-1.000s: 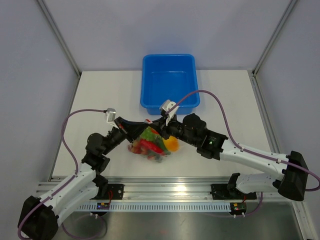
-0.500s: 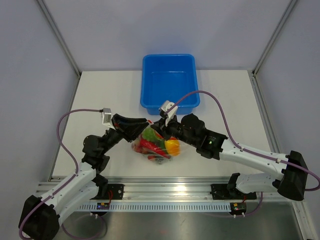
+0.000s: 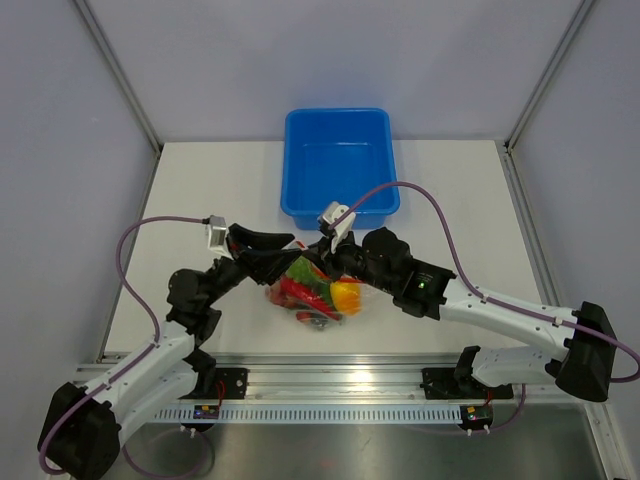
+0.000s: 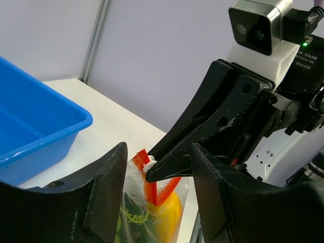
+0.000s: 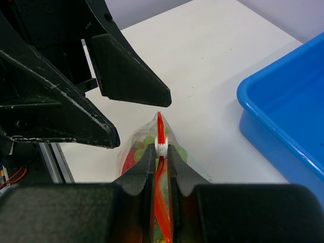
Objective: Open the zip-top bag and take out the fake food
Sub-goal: Unzip the zipper food storage bag at the center of the board.
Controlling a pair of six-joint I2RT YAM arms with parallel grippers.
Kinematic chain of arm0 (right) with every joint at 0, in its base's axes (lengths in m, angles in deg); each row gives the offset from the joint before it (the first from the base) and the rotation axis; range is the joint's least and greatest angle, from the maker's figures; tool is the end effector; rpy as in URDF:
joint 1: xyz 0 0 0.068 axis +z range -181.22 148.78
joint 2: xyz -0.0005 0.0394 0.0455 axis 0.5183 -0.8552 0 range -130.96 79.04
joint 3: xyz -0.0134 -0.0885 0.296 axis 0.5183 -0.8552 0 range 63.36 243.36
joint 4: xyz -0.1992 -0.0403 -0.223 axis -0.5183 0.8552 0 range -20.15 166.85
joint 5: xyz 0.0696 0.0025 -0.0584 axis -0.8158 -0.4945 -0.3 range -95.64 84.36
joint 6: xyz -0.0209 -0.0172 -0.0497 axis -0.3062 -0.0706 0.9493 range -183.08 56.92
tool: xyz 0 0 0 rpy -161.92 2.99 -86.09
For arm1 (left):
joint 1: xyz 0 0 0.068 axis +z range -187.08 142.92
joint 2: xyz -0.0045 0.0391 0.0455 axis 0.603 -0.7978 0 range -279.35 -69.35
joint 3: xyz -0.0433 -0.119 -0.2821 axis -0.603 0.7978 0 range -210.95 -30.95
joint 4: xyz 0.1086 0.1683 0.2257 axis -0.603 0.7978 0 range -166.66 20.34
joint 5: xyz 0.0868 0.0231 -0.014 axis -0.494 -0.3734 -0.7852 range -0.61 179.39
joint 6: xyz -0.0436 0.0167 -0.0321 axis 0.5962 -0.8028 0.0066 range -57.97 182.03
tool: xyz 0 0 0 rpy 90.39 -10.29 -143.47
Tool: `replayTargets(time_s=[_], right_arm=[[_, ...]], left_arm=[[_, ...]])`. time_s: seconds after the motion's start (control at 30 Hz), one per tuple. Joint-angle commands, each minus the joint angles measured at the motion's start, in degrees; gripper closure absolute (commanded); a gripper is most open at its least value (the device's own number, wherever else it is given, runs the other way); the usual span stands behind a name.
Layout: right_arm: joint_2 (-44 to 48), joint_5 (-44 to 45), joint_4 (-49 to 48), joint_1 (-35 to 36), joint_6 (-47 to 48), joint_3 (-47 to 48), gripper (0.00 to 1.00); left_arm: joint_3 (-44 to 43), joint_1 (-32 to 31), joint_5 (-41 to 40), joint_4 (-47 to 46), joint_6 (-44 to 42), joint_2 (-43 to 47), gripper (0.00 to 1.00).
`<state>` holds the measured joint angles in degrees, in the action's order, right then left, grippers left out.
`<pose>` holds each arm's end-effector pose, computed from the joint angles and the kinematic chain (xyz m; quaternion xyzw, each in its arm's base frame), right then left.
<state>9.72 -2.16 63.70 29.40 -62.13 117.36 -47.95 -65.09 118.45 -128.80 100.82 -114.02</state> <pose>0.1584 0.2766 0.3594 -0.3726 0.6638 0.3023 0.5737 0.1560 -0.1049 0.2900 0.1609 0.5413 -0.5615 0.6048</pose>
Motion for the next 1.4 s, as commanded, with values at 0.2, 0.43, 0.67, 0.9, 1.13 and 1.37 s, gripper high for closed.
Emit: replayTargets(time_s=[0.2, 0.43, 0.67, 0.9, 1.13, 1.37], right_arm=[[2.4, -1.9, -1.0, -0.2, -0.6, 0.6, 1.00], [2.8, -2.1, -1.1, -0.2, -0.6, 0.4, 1.00], [3.3, -2.2, -1.3, -0.2, -0.6, 0.1, 1.00], [3.0, -2.3, -1.1, -0.2, -0.6, 0.3, 1.00], [2.5, -2.3, -0.7, -0.2, -0.6, 0.7, 1.00], [1.5, -2.1, 0.7, -0.2, -2.2, 1.6, 1.00]], left_arm=[[0.1, 0.1, -4.9, -0.4, -4.6, 4.0, 0.38], [-1.7, 0.1, -2.4, -0.2, -4.2, -0.7, 0.43], [-1.2, 0.1, -1.6, -3.4, -4.3, -3.1, 0.45], [-1.1, 0.1, 0.5, -5.3, -4.3, -3.1, 0.85], [-1.5, 0.1, 0.6, -5.0, -3.9, -3.1, 1.00], [-0.5, 0.1, -1.4, -4.8, -3.9, -1.6, 1.00]])
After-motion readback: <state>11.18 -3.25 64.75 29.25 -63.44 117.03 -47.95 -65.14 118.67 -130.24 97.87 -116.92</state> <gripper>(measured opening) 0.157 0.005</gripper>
